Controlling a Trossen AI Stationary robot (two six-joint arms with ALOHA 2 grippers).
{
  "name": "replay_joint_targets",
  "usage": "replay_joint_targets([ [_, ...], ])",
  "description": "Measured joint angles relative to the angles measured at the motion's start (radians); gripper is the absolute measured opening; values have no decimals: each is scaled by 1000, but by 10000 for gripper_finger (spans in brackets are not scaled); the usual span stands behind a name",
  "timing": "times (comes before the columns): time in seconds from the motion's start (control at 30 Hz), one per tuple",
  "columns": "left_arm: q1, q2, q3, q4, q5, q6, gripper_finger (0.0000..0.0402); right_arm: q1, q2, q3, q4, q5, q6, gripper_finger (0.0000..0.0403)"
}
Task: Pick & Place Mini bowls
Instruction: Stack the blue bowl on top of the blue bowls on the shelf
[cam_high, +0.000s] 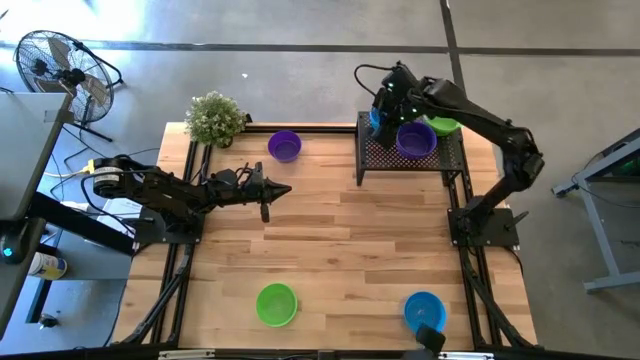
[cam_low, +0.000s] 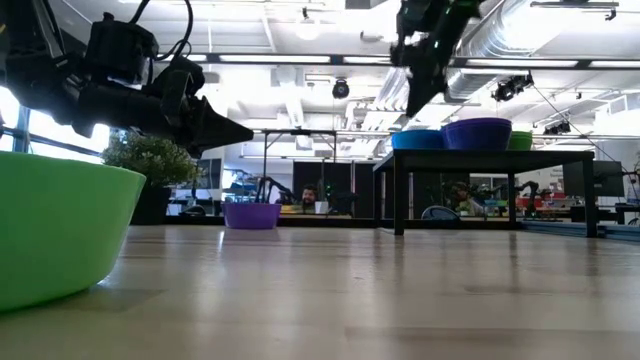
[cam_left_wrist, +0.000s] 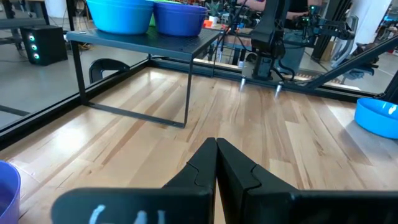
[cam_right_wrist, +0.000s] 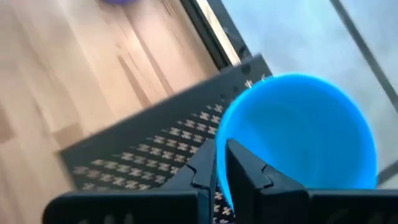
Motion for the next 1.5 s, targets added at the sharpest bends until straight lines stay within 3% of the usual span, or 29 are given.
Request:
replay_joint_targets([
  [0.2,0,0,0,-2,3,0,1,135,-120,-71,57,-37,40,14],
  [0.4,-1,0,0,-1,82,27,1,337,-279,-383,412,-187,115,1],
  [0.57,0,0,0,-1,79,27,1,535,-380,-592,586,-138,267,4],
  [0.9,0,0,0,0,76,27,1,974,-444,-672,436,148,696,5],
  [1.1,0,0,0,-1,76,27,1,1192,-444,-645,274,215,1030,18],
  [1.3,0,0,0,0,76,27,1,1357,-421,-645,98,185,1366,85],
  [1.5,0,0,0,-1,76,27,1,1438,-363,-646,85,107,1463,143],
])
